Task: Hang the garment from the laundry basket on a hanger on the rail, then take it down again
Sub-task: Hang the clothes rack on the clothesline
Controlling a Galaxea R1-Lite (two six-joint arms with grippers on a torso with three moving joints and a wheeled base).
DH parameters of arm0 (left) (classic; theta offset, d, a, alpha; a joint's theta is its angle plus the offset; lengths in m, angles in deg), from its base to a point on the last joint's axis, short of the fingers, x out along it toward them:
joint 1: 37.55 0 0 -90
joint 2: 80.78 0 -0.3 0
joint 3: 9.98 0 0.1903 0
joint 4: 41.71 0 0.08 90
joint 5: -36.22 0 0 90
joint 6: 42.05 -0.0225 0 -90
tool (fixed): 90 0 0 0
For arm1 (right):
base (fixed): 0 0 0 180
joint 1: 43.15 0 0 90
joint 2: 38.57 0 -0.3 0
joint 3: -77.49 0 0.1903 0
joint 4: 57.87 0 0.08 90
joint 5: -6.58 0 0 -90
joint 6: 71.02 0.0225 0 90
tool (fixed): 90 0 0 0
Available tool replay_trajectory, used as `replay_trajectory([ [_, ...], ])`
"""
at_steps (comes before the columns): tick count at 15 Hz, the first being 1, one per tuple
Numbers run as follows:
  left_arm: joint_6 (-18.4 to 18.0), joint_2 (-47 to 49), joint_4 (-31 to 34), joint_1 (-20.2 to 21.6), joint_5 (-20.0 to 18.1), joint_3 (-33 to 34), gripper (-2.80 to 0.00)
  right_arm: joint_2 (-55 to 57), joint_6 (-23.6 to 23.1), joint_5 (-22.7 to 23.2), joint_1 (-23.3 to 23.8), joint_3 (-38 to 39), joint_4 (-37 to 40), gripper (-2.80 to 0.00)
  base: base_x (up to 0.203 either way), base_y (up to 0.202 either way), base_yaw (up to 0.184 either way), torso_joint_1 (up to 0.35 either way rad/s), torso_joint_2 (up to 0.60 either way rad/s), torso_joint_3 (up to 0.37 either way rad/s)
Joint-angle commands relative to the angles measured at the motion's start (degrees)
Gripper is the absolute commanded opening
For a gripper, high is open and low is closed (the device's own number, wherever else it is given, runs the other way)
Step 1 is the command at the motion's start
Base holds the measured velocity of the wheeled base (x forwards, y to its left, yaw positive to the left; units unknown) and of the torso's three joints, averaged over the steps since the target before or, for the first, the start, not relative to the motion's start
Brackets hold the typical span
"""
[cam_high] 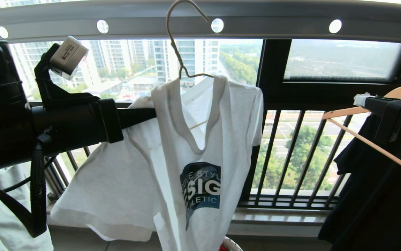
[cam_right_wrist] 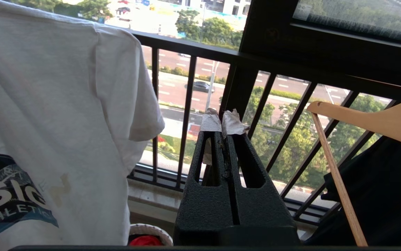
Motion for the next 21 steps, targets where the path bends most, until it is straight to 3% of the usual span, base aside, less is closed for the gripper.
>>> replay_trajectory([
  [1, 0.1, 2.7, -0.2, 0.0, -0.1, -1.6, -2.8, 0.0, -0.1, -0.1, 0.0, 0.1, -0.1, -2.8, 0.0, 0.0, 0.0, 0.0, 0.0, 0.0],
  [11, -1.5, 6.5, -0.3, -0.6, 1.9, -5.0, -2.8, 0.0, -0.1, -0.1, 0.0, 0.3, -0.3, -2.8, 0.0, 0.0, 0.0, 0.0, 0.0, 0.0],
  [15, -3.8, 7.7, -0.3, -3.0, 6.3, -6.2, -2.8, 0.0, -0.1, -0.1, 0.0, 0.3, -0.3, -2.8, 0.0, 0.0, 0.0, 0.0, 0.0, 0.0],
  [19, -5.1, 8.3, -0.3, -4.6, 8.1, -6.9, -2.8, 0.0, -0.1, -0.1, 0.0, 0.3, -0.3, -2.8, 0.0, 0.0, 0.0, 0.0, 0.0, 0.0],
  [21, -6.9, 9.2, -0.3, -5.5, 11.1, -7.0, -2.8, -0.1, -0.1, -0.2, 0.0, 0.3, -0.3, -2.8, 0.0, 0.0, 0.0, 0.0, 0.0, 0.0],
])
